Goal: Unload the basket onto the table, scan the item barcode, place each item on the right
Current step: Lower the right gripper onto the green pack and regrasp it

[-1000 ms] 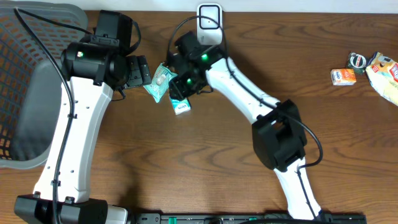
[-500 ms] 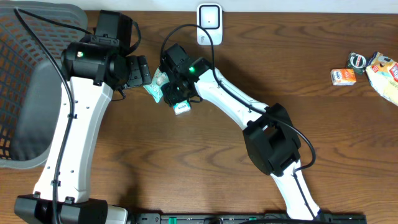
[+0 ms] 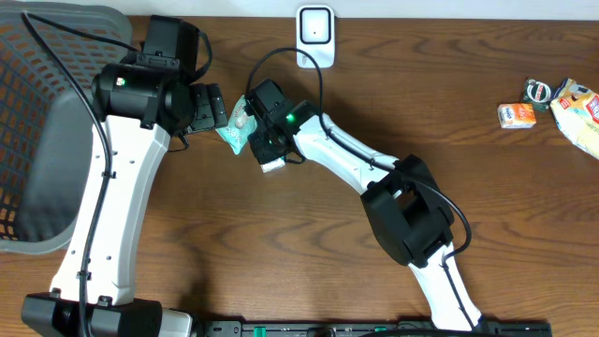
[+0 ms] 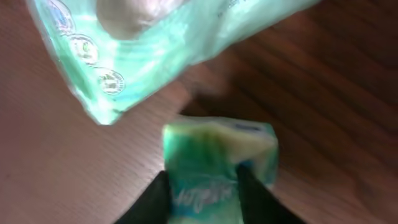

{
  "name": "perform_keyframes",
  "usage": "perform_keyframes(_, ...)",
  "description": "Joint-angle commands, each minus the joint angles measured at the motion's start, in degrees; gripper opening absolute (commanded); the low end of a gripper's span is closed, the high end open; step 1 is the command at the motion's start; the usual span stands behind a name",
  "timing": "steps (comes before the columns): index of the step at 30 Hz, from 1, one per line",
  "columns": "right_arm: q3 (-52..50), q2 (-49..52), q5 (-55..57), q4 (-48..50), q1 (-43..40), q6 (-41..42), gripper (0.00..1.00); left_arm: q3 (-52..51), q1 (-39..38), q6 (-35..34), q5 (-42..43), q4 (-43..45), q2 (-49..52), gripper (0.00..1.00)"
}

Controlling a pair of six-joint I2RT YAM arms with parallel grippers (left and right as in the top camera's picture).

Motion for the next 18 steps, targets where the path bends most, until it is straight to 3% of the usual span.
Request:
perform_keyframes(1, -1.77, -0.02, 13.60, -2.69, -0.11, 2.78, 0.18, -0.17, 0.09, -0.52, -0.70, -0.09, -0.09, 0.98)
perform_keyframes(6, -1.31, -0.22, 18.38, -6.93, -2.89, 4.33, 0.13, -0.17, 0.09, -0.52, -0.70, -0.09, -0.09, 0.98)
perform_keyframes(15, 3.45, -2.93, 16.57, -13.99, -5.11, 4.31, 0.46, -0.17, 0.09, -0.52, -0.70, -0.09, -0.09, 0.98)
perform_keyframes(18, 3.61, -4.09, 15.72, -14.01, -4.15, 4.28, 0.49, -0.17, 0.09, -0.52, -0.70, -0.09, -0.09, 0.98)
